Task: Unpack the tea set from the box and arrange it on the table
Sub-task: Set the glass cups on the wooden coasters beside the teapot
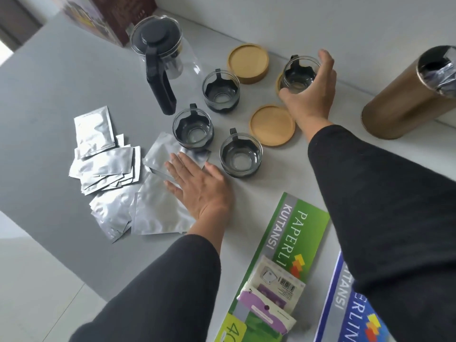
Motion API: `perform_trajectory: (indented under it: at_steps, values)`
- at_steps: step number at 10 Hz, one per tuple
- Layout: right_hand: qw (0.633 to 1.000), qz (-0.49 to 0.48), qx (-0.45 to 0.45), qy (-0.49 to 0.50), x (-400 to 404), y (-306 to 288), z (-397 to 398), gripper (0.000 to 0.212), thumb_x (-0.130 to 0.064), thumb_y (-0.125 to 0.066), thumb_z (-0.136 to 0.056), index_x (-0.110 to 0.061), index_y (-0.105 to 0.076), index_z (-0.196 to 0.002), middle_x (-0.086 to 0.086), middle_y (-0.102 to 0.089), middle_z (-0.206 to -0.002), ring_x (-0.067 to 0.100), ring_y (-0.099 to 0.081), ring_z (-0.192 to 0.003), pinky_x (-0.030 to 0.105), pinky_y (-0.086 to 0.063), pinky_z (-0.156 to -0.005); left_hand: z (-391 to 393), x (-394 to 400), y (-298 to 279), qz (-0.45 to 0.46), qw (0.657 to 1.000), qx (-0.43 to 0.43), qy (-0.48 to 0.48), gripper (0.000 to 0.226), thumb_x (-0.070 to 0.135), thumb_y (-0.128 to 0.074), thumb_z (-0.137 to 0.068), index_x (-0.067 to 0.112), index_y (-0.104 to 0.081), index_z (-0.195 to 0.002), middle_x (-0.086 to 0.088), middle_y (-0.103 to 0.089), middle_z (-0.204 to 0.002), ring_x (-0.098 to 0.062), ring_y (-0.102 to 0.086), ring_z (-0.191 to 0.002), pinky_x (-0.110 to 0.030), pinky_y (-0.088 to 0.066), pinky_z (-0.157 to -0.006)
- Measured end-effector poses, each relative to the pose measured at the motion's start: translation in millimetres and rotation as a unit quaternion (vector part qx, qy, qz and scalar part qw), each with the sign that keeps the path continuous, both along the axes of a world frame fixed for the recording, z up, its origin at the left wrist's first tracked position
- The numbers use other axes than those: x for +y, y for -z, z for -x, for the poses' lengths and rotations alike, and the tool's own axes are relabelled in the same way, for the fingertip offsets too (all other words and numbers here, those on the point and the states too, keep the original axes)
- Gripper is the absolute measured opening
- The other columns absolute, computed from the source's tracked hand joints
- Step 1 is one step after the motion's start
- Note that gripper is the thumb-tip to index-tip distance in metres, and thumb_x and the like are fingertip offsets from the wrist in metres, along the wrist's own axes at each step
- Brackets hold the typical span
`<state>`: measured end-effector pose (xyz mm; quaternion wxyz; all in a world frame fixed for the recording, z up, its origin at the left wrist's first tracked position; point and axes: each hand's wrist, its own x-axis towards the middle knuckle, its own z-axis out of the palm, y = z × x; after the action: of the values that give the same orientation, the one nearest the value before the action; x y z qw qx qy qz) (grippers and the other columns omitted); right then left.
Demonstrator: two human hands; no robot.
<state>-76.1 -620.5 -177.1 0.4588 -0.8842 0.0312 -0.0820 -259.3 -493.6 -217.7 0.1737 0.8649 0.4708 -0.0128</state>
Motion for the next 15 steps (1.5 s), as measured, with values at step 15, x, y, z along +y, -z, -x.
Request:
perform_trajectory:
  at_steps: [15]
  values:
    - [0.994, 0.037, -0.08, -0.064, 14.4, -2.4, 101.8, 0.089, -0.028, -0.082, -0.066, -0.016, -0.036, -0.142, 0.012, -0.046, -0.124, 0.027, -0.05, -0.115, 0.035, -0.043, -0.101, 3.5, 4.4, 1.1, 0.016, 0.999, -0.039, 0.013, 0.062, 0.032, -0.022, -0.099, 0.011, 0.003, -0.151, -0.003, 0.006, -0.16, -0.019, 0.009, -0.148, -0.043, 0.009, -0.117]
